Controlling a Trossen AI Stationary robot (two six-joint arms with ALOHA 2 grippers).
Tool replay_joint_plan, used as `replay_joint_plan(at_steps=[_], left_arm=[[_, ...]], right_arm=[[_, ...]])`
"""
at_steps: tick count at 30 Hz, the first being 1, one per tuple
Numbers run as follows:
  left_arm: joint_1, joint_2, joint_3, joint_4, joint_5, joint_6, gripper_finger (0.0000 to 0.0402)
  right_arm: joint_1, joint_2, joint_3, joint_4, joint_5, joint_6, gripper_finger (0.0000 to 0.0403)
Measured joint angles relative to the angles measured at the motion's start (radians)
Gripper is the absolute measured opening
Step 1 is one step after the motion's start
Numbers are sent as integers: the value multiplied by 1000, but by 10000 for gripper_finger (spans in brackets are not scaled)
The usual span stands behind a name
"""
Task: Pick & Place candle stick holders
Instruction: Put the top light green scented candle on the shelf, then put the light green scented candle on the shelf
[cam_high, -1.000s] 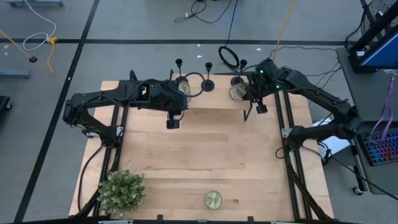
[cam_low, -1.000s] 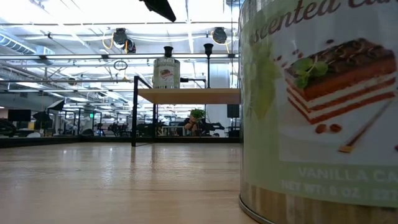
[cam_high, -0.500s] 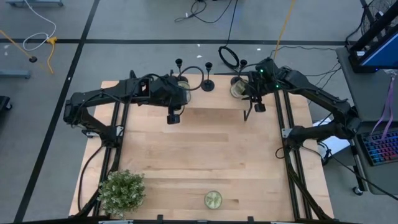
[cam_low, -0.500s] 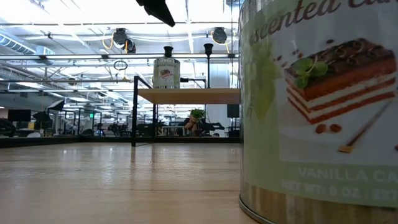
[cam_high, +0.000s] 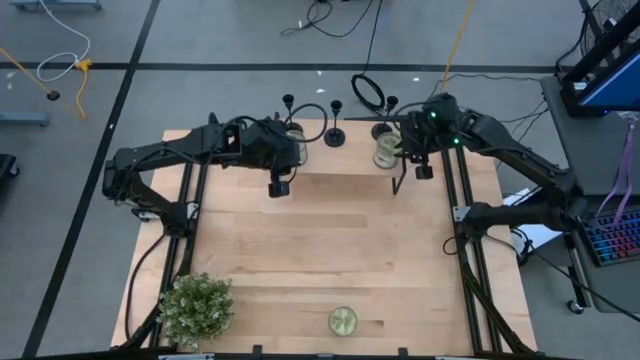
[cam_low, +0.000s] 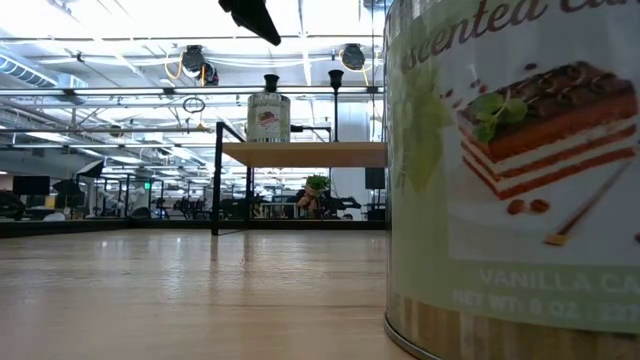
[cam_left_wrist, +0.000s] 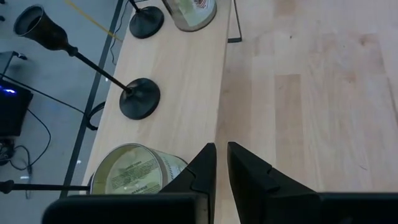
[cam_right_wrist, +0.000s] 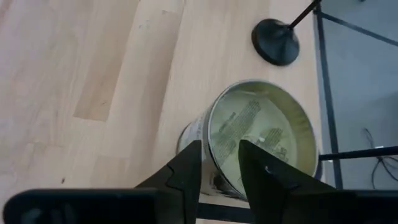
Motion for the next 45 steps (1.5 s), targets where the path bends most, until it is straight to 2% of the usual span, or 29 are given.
replay_joint_plan(at_steps=[5, 8, 14, 18, 23, 26, 32, 41, 45], left_arm=[[0, 0, 0, 0, 3, 0, 47], [0, 0, 0, 0, 63, 8, 47], [-20, 23, 0, 0, 284, -37, 47], [-79, 86, 0, 26, 307, -111, 47], [-183, 223, -1, 143, 337, -206, 47], [-236, 293, -1, 237, 409, -299, 47], [-314, 414, -2, 357, 571, -359, 47], [-345, 487, -1, 469, 586, -312, 47], [-368, 505, 0, 482, 491, -303, 47]], right_arm=[[3, -54, 0, 25, 4, 37, 100], [18, -95, 0, 36, -20, 114, 97], [86, -162, -19, 42, -306, 308, 83], [177, -209, -117, 109, -357, 407, 78], [294, -295, -333, 328, -358, 594, 83], [348, -350, -476, 482, -357, 665, 86], [410, -443, -701, 781, -357, 753, 86], [418, -472, -949, 1207, -279, 762, 86], [418, -472, -1030, 1405, -278, 762, 86]])
